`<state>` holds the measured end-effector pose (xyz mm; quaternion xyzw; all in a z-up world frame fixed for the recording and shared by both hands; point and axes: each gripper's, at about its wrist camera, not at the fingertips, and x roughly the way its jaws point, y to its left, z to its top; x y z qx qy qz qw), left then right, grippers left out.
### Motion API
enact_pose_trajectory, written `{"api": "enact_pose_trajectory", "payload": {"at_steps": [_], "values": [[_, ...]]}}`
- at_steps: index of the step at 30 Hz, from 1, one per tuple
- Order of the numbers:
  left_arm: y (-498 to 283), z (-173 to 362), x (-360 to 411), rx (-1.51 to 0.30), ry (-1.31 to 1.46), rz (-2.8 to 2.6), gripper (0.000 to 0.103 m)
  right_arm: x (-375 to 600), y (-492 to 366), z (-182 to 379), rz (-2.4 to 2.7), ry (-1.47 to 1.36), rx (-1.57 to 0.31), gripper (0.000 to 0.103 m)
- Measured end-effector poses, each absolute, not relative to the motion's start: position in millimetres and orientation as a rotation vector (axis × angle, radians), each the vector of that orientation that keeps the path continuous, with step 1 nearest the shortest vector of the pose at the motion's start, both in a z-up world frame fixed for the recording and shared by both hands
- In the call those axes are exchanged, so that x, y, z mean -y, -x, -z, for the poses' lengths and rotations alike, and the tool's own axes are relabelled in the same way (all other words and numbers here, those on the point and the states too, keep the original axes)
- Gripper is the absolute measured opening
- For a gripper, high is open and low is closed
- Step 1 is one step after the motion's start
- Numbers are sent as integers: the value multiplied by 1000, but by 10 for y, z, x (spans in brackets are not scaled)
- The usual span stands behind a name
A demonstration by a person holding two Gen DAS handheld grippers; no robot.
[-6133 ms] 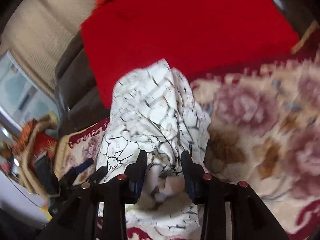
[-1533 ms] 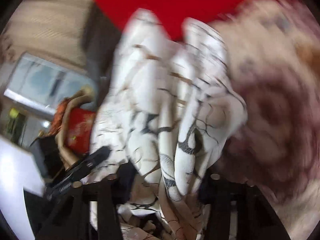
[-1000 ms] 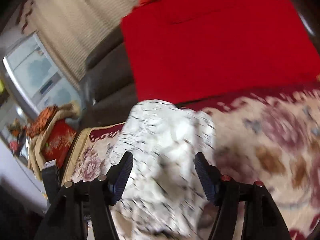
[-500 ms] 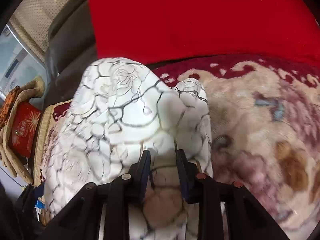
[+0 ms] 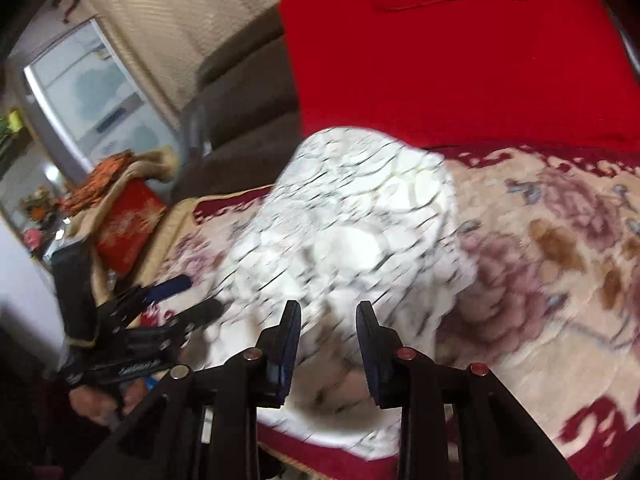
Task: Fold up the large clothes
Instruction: 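Release the coat with the right gripper and pull both grippers back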
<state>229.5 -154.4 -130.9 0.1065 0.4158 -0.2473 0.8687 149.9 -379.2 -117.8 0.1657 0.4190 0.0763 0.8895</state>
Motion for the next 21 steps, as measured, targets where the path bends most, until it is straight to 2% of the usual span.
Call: {"api": "enact_pose_trajectory", "payload": {"at_steps": [3, 6, 13, 21], "values": [[-2292, 1514, 1623, -906, -249, 514, 86, 3707, -1561, 1689, -116, -321, -1011, 33], [-2196, 1525, 1679, -864, -294, 475, 86, 3657, -1485, 1920, -82, -279, -971, 34], [-2005, 1421, 1550, -829, -198, 414, 86, 3655, -1409, 1736, -56, -287, -980, 36], [-1983, 1160, 1059, -787, -47, 365, 86, 3530, -1232, 1156, -100, -277, -850, 36]]}}
